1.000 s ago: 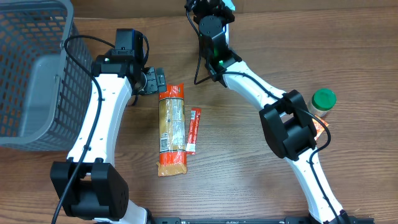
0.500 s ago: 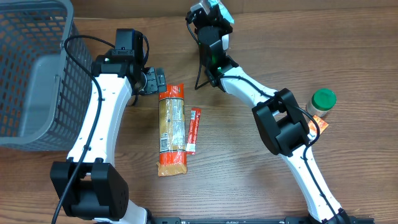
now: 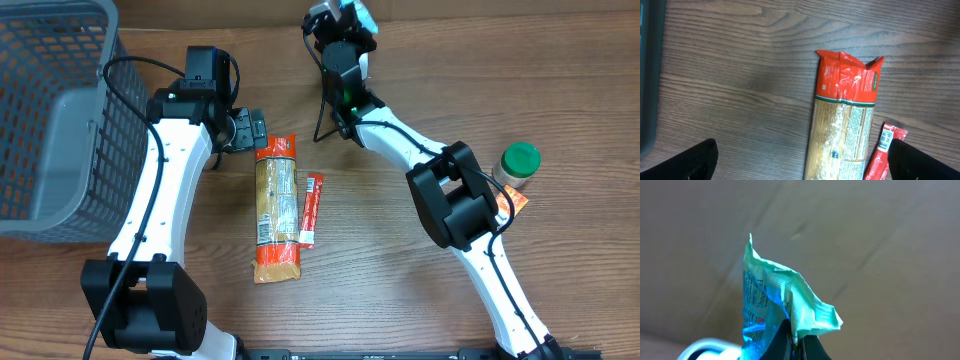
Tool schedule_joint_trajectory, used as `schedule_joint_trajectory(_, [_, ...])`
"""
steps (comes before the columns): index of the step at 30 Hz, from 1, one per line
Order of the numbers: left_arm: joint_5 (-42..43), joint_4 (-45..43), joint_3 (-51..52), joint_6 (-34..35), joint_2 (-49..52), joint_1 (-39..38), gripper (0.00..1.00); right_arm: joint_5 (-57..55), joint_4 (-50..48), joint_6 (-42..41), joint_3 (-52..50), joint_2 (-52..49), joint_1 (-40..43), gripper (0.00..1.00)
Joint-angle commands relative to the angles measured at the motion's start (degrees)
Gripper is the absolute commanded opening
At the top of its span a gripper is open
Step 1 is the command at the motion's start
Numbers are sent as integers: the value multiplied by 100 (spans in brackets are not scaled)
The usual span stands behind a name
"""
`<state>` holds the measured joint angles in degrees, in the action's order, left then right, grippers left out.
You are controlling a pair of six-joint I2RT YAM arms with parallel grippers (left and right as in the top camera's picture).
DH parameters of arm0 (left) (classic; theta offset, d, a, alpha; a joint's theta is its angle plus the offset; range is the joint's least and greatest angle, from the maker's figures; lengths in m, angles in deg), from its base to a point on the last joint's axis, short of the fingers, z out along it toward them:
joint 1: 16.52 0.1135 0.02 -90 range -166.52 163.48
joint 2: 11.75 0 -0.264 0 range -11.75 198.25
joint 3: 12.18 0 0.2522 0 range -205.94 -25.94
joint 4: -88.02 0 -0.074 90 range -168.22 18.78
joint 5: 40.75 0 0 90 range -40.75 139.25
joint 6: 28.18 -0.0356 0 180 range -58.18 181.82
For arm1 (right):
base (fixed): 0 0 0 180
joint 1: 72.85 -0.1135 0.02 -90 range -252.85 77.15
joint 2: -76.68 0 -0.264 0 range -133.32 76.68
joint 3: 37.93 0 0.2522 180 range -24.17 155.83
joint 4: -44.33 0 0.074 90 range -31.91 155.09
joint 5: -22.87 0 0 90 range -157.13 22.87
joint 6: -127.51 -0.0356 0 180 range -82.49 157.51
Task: Scan the item barcode
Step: 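Hold the mint-green packet in front of the white scanner, then carry the packet right and set it beside the jar, release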
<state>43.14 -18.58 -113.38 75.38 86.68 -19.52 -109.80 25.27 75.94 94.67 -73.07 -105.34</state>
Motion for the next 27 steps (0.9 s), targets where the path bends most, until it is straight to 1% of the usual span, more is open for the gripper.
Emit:
schedule_joint_trajectory(1, [-42, 2, -87, -26, -70, -2, 100, -549, -50, -122, 125, 240, 31, 3])
schedule_joint_trajectory(3, [-42, 2, -87, -26, -70, -2, 100, -758, 188, -278, 125, 531, 31, 3])
schedule_joint_trajectory(5, [-42, 2, -87, -26, -70, -2, 100, -907, 623, -466, 125, 846, 4, 3])
schedule_joint_trajectory(10, [-42, 2, -87, -26, -70, -2, 100, -1185, 2103, -1198, 125, 1744, -94, 3])
schedule_joint_trajectory(12, [-42, 2, -87, -26, -70, -2, 100, -1322, 2824, -1537, 125, 2225, -129, 3])
schedule_joint_trajectory(15, [-42, 2, -87, -26, -70, -2, 100, -1384, 4157, -2297, 125, 2988, -142, 3])
schedule_joint_trajectory(17, [-42, 2, -87, -26, -70, -2, 100, -1368, 5121, -2924, 125, 3456, -142, 3])
schedule_joint_trajectory(18, [-42, 2, -87, -26, -70, -2, 100, -1294, 5799, -3359, 125, 3742, -120, 3])
schedule_joint_trajectory(20, [-42, 2, -87, -26, -70, -2, 100, -931, 6922, -4044, 125, 4162, -57, 3])
schedule_joint_trajectory(23, [-42, 2, -87, -26, -70, -2, 100, 92, 8531, -4962, 125, 4671, 155, 3])
schedule_joint_trajectory(27, [-42, 2, -87, -26, -70, -2, 100, 1589, 10338, -5495, 125, 4894, 562, 3])
